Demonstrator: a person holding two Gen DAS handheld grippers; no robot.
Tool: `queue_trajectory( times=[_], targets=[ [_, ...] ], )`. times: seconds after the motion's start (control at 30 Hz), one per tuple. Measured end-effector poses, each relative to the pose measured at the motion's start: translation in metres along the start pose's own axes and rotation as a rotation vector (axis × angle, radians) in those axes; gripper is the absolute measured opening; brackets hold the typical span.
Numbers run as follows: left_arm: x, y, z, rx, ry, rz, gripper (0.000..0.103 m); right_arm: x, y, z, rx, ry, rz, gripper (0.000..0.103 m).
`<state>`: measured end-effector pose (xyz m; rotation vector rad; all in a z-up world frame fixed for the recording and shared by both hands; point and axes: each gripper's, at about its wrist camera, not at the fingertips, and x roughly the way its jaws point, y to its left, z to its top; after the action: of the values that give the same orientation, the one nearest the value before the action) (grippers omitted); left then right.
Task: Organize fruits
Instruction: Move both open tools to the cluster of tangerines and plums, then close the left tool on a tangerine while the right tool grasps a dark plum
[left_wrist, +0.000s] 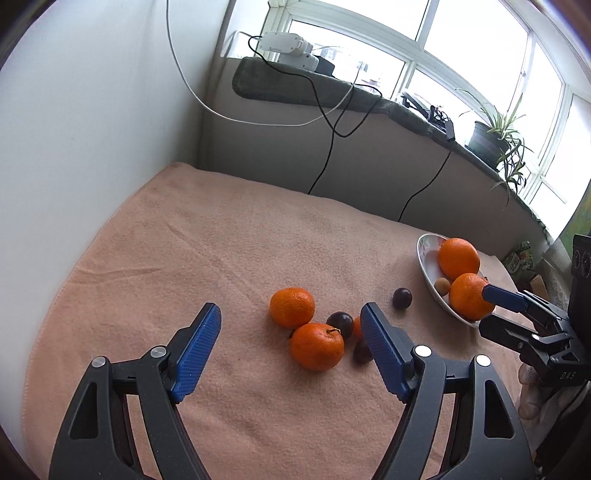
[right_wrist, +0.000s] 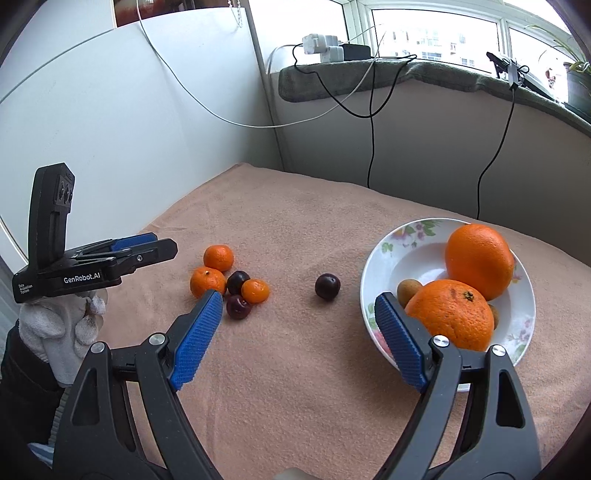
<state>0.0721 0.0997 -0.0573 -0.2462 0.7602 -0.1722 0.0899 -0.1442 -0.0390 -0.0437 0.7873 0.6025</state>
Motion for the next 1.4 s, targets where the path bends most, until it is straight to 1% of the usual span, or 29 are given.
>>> queue_trajectory(
  times=[0.1, 0.2, 0.27, 0.3, 0.33, 0.4, 0.47, 0.53, 0.6, 0.73, 0.9, 0.97, 1.03, 1.17, 1.2, 1.27, 1.4],
  targets=[
    [0.002, 0.003, -0.007, -0.011, 0.017, -0.013, 0.076, 0.009, 0.008, -0.001, -0.022, 0.023, 0.022, 0.087],
    [0.004, 0.005, -0.013, -0.024, 0.031, -0.03, 0.073, 0.019, 0.017, -0.003, -0.042, 0.049, 0.044, 0.086],
    [0.007, 0.006, -0.016, -0.029, 0.042, -0.043, 0.072, 0.026, 0.023, -0.005, -0.055, 0.071, 0.056, 0.082],
    [0.008, 0.005, -0.017, -0.029, 0.048, -0.048, 0.072, 0.031, 0.026, -0.005, -0.061, 0.085, 0.064, 0.077],
    [0.01, 0.004, -0.017, -0.026, 0.054, -0.052, 0.072, 0.035, 0.028, -0.006, -0.066, 0.096, 0.07, 0.075],
    [0.014, 0.003, -0.019, -0.019, 0.067, -0.063, 0.07, 0.043, 0.033, -0.008, -0.072, 0.116, 0.074, 0.072],
    [0.017, 0.001, -0.02, -0.017, 0.078, -0.074, 0.068, 0.051, 0.037, -0.009, -0.076, 0.137, 0.084, 0.066],
    [0.021, 0.0, -0.021, -0.018, 0.087, -0.083, 0.067, 0.058, 0.039, -0.01, -0.075, 0.156, 0.094, 0.056],
    [0.023, 0.001, -0.021, -0.023, 0.094, -0.09, 0.064, 0.063, 0.039, -0.011, -0.075, 0.167, 0.094, 0.054],
    [0.027, 0.002, -0.021, -0.027, 0.104, -0.098, 0.062, 0.073, 0.04, -0.011, -0.073, 0.186, 0.093, 0.048],
    [0.03, 0.001, -0.021, -0.019, 0.112, -0.1, 0.057, 0.084, 0.039, -0.009, -0.066, 0.2, 0.093, 0.048],
    [0.031, 0.0, -0.021, -0.015, 0.116, -0.1, 0.057, 0.089, 0.04, -0.008, -0.064, 0.207, 0.099, 0.046],
    [0.032, 0.0, -0.02, -0.012, 0.119, -0.102, 0.053, 0.093, 0.041, -0.007, -0.067, 0.213, 0.098, 0.043],
    [0.035, 0.0, -0.019, -0.008, 0.123, -0.099, 0.051, 0.102, 0.045, -0.007, -0.076, 0.226, 0.097, 0.042],
    [0.036, 0.0, -0.019, -0.006, 0.126, -0.1, 0.049, 0.103, 0.046, -0.007, -0.081, 0.227, 0.094, 0.04],
    [0.038, 0.0, -0.02, -0.003, 0.134, -0.098, 0.043, 0.105, 0.047, -0.007, -0.087, 0.228, 0.091, 0.038],
    [0.039, -0.001, -0.02, 0.002, 0.137, -0.106, 0.039, 0.106, 0.046, -0.007, -0.09, 0.23, 0.083, 0.034]
  ],
)
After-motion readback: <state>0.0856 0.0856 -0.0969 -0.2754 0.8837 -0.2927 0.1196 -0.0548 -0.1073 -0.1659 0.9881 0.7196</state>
